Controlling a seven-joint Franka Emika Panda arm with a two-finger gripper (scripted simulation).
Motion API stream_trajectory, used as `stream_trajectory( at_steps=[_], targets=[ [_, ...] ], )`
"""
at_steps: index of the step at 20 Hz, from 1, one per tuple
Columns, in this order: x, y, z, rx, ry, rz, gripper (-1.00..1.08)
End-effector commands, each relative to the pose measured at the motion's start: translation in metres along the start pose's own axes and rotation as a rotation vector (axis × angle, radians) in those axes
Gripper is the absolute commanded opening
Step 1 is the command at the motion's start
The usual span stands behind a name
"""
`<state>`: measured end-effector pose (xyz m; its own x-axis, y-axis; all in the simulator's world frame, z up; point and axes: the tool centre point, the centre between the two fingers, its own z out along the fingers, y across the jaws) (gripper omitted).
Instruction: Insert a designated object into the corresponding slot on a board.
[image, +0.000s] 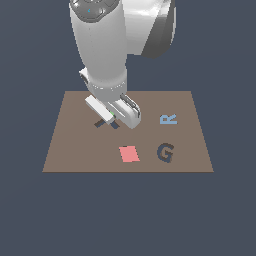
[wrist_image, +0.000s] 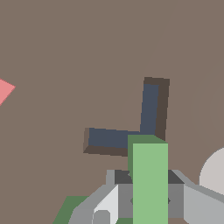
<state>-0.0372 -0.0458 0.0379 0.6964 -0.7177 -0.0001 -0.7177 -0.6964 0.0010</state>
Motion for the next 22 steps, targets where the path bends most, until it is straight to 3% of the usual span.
stream_trajectory(
  at_steps=[1,8,19,20,22],
  targets=[
    [0.017,0.004,-0.001,0.0,0.0,0.03,-1.0],
    [0.04,0.011,-0.002,0.0,0.0,0.074,-1.0],
    [0.041,0.012,0.008,0.0,0.0,0.077,-1.0],
    [0.041,0.012,0.008,0.0,0.0,0.077,1.0],
    [0.041,0.012,0.008,0.0,0.0,0.077,1.0]
  ],
)
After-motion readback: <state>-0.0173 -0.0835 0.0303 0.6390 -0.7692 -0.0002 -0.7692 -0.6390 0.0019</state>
